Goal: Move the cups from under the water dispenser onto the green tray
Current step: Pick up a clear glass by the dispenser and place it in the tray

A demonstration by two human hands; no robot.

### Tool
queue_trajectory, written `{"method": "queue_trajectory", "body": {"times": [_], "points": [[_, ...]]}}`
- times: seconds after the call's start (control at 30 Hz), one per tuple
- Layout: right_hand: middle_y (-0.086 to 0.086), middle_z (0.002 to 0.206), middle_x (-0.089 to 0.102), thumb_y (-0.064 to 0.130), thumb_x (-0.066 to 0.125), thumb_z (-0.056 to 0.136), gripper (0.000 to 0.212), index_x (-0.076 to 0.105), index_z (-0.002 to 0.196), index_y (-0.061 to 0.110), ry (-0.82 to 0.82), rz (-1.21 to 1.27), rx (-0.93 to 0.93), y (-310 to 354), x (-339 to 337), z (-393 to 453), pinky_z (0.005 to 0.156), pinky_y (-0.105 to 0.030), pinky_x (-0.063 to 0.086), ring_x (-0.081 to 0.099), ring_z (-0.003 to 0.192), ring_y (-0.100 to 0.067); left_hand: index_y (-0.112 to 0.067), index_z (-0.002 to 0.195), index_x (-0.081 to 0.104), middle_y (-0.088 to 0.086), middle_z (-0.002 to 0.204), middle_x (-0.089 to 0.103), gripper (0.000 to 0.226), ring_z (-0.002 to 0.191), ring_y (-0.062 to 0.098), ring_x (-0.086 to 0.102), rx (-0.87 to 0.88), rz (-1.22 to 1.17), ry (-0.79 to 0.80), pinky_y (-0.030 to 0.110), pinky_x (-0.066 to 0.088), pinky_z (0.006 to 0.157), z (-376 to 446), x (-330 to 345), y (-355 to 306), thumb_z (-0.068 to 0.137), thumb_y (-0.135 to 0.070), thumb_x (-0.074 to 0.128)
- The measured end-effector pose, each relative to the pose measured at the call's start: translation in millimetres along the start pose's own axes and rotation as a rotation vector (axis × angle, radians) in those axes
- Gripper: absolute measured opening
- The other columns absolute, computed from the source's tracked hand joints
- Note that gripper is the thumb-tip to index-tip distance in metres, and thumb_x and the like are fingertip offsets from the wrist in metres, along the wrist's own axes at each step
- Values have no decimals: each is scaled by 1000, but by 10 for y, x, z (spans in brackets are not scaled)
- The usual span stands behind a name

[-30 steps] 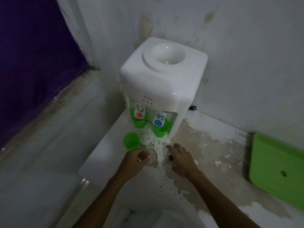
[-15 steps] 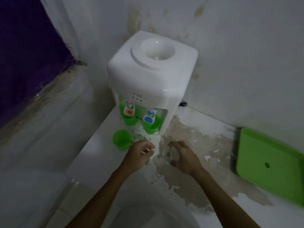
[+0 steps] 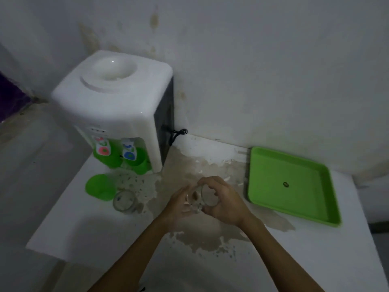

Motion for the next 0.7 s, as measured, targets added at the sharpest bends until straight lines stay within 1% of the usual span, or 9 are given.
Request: {"method": "queue_trajectory", "body": {"times": [0.07, 0.13, 0.23, 0.33, 0.43, 0.53, 0.63, 0.67, 0.7], "points": [[6, 130, 54, 26, 80, 66, 68, 56, 130, 25, -10, 34, 21, -173, -109, -154, 84, -13, 43, 51, 109, -4, -16, 124, 64, 11, 122, 67, 50, 97, 28, 67, -72, -57, 34, 38, 57, 70, 56, 247, 167, 90, -52, 61], [3, 130, 55, 28, 80, 67, 66, 56, 129, 23, -27, 67, 41, -361, -206, -317, 86, -20, 46, 54, 111, -9, -14, 119, 68, 13, 115, 72, 49, 91, 27, 69, -119, -91, 80, 37, 58, 69, 91, 507, 292, 88, -52, 62], [1, 129, 54, 28, 82, 69, 64, 56, 128, 21, -35, 123, 87, -691, -343, -569, 87, -13, 43, 55, 111, -11, -10, 107, 73, 11, 95, 73, 43, 71, 22, 67, -128, -61, 125, 31, 56, 57, 89, 929, 389, 88, -48, 64], [-1, 128, 53, 17, 79, 68, 68, 53, 131, 19, -9, 164, 151, -1055, -483, -802, 87, -14, 40, 52, 110, -8, -8, 105, 71, 11, 88, 69, 35, 57, 20, 64, -109, -43, 110, 29, 54, 48, 133, 1281, 474, 91, -40, 65], [-4, 137, 46, 7, 73, 65, 85, 42, 143, 21, 42, 205, 234, -1451, -677, -1009, 95, -21, 41, 47, 120, -14, -10, 109, 68, 12, 89, 68, 30, 56, 19, 65, 13, 29, 93, 30, 53, 52, 265, 1611, 424, 92, -34, 65], [-9, 146, 39, 3, 74, 70, 91, 32, 149, 20, 28, 228, 355, -1949, -919, -1188, 102, -32, 42, 41, 132, -24, -17, 93, 67, 9, 86, 68, 16, 56, 13, 65, 176, 262, 37, 25, 51, 51, 403, 1909, 233, 95, -32, 62], [-11, 138, 43, 2, 76, 75, 84, 37, 147, 22, -79, 316, 501, -2399, -1142, -1331, 91, -34, 47, 46, 128, -28, -22, 95, 63, 6, 94, 66, 9, 67, 15, 63, 345, 492, 4, 31, 54, 60, 537, 2198, -26, 92, -30, 67], [-11, 134, 45, 3, 77, 75, 81, 39, 145, 21, -119, 341, 530, -2495, -1192, -1353, 87, -33, 47, 49, 124, -28, -22, 98, 63, 3, 95, 66, 15, 73, 15, 63, 412, 558, -8, 33, 55, 66, 569, 2271, -120, 89, -28, 72], [-10, 131, 47, 3, 77, 75, 78, 41, 143, 21, -152, 360, 552, -2612, -1239, -1375, 85, -32, 46, 51, 120, -27, -21, 101, 62, -2, 96, 66, 22, 79, 12, 64, 471, 635, -8, 31, 56, 71, 600, 2387, -197, 85, -27, 76]]}}
Point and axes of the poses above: each hand's wrist, its own z-axis towards the middle knuckle, its own x-axis out of the palm, y = z × x, the point moved 9 cm from there along z, towards the middle knuckle
